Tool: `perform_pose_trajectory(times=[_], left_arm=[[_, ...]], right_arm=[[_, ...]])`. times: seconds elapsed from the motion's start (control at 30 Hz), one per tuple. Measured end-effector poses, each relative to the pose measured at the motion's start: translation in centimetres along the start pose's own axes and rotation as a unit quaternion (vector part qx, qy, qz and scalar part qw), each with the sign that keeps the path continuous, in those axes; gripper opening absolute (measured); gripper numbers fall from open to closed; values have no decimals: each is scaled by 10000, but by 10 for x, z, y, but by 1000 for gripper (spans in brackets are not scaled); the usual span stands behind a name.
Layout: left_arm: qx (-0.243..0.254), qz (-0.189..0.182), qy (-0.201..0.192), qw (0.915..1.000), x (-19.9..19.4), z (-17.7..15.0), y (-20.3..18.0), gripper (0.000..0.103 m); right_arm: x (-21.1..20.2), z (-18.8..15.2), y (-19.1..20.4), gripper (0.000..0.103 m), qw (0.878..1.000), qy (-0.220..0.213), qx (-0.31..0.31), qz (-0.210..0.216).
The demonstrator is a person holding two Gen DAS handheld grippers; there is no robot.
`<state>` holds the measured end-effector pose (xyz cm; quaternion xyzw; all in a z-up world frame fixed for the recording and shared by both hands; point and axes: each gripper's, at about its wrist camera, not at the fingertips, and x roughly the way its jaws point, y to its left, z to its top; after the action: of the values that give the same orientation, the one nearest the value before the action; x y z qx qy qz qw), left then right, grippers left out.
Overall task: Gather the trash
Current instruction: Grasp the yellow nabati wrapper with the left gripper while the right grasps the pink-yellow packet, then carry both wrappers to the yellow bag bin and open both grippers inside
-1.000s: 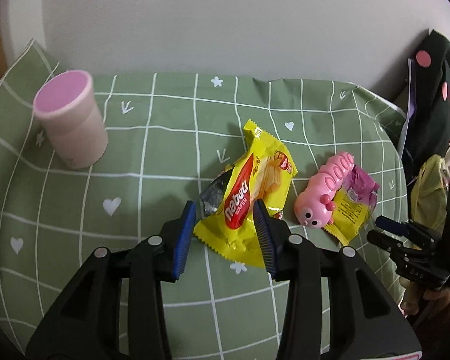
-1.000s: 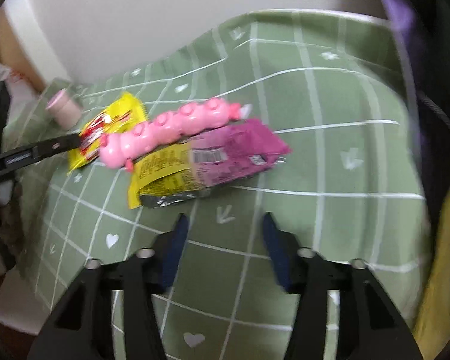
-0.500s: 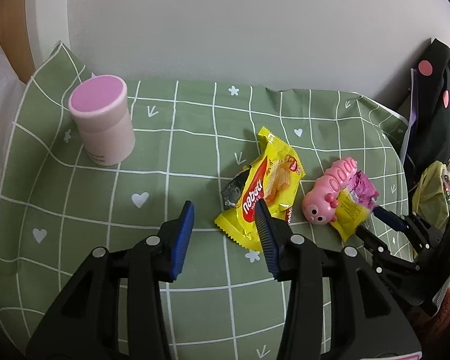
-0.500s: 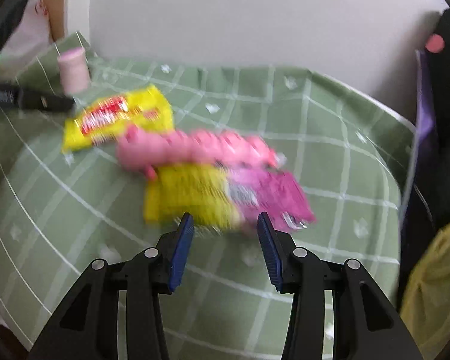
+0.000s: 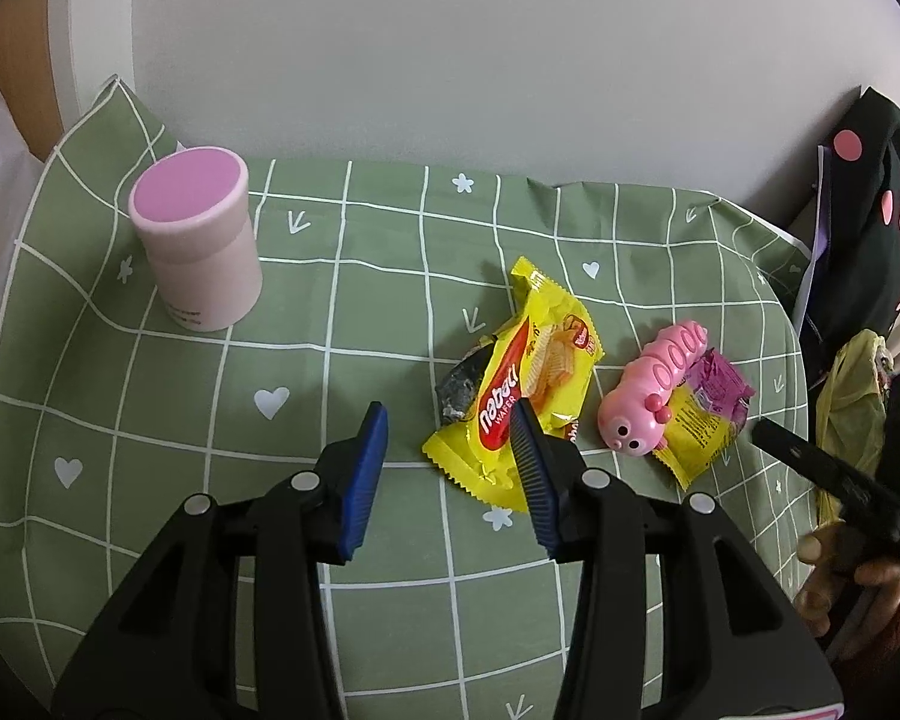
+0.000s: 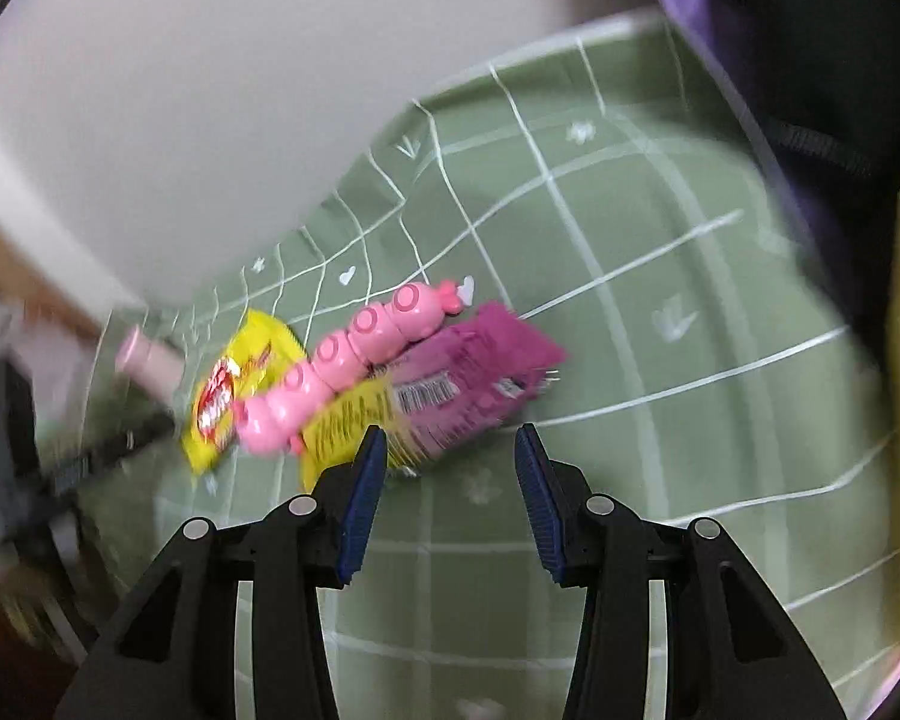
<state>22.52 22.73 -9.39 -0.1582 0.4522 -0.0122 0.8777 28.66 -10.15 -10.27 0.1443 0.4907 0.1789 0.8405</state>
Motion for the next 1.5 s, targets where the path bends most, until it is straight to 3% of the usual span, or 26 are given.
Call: perform_pose_trajectory(times=[0.07,0.13,0.2,0.3,0.4,0.67,0.83,0.93,1.0,1.2,1.5], left_arm=[[-11,14,-38,10000,-3,0,1,41],[10,7,-96,10000,-7,-1,2,41],[33,-66,-139,9999,-10,-2,2,42],[11,-425,-135,9990,-10,-3,3,50],[85,-595,-30,9982,-3,0,-1,53],[789,-254,118,9965,24,17,-25,52],[949,-96,268,9951,43,28,-31,44],[966,-96,370,9946,51,30,-32,17],[937,-261,305,9948,48,26,-32,8],[810,-190,104,9965,29,15,-32,5],[975,-440,-718,9917,-39,39,-60,5]], right_arm=[[15,3,-2,42,9987,80,495,-64],[21,9,4,42,9983,-86,554,-153],[26,10,15,28,9993,-36,82,-352],[31,12,27,17,9976,-36,-555,-407],[22,10,34,13,9938,-113,-1011,-442],[-33,5,30,10,9873,-436,-1446,-487],[-58,-6,21,10,9862,-492,-1516,-436],[-62,-11,21,10,9853,-505,-1563,-465],[-66,-14,20,10,9855,-526,-1536,-486],[-78,-14,17,10,9848,-651,-1500,-582],[-115,-3,18,10,9810,-1113,-1471,-601]])
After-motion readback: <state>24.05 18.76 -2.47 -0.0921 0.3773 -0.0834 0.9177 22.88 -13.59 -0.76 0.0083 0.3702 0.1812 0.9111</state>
